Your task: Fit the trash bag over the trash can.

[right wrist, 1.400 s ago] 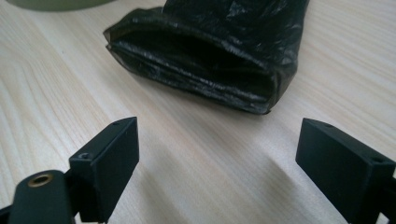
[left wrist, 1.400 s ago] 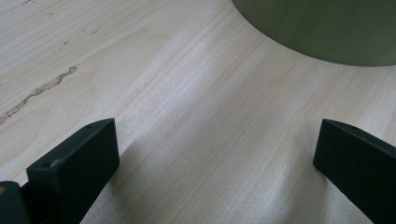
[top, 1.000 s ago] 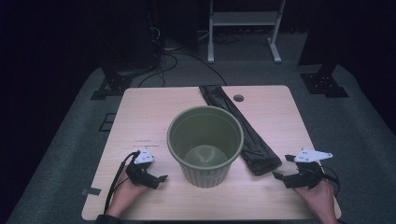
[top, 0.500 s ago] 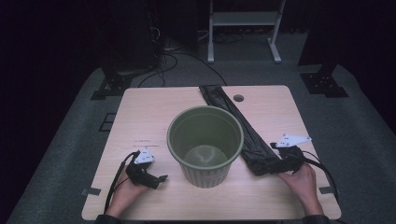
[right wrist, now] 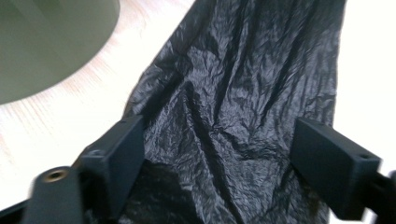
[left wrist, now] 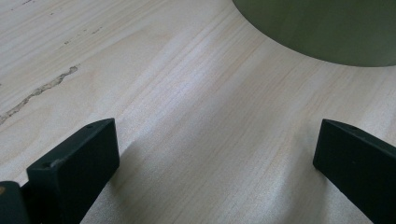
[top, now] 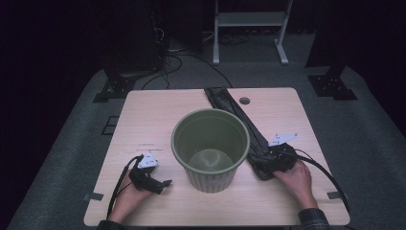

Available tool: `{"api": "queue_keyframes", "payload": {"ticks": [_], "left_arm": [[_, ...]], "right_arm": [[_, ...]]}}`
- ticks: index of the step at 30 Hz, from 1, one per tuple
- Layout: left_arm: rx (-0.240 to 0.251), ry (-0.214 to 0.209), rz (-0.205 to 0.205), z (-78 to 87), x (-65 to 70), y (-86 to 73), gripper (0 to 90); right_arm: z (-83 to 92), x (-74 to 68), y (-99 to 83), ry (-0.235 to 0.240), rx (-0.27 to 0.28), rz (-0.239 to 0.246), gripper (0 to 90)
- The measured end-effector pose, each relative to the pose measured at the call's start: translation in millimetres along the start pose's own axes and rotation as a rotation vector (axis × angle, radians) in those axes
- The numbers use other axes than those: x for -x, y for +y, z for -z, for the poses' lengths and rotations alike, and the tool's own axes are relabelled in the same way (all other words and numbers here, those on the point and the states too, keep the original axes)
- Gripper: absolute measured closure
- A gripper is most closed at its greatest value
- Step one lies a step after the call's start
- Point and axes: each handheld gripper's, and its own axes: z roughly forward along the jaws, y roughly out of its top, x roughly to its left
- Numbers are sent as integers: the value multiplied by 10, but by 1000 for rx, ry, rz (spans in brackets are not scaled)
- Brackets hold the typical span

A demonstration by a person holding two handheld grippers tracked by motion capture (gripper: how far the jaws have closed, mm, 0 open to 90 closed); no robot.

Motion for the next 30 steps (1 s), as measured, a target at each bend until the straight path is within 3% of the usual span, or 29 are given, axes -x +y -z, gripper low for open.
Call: {"api": "queue_keyframes", "payload": {"ticks": [6,16,20,25,30], "left_arm": [[0,0,0,0,0,0,0],[0,0,0,0,0,0,0],[0,0,1,0,1,0,0],[0,0,0,0,0,0,0],[0,0,1,0,1,0,0]], "right_arm": [[-59,19,-7,5,-23,-9,315],[8,18,-26,26,-20,2,767],[30,8,-35,22,-31,2,871],[101,-13,-93,16,-37,0,881],[298,-57,-234,36,-27,-7,883]]}}
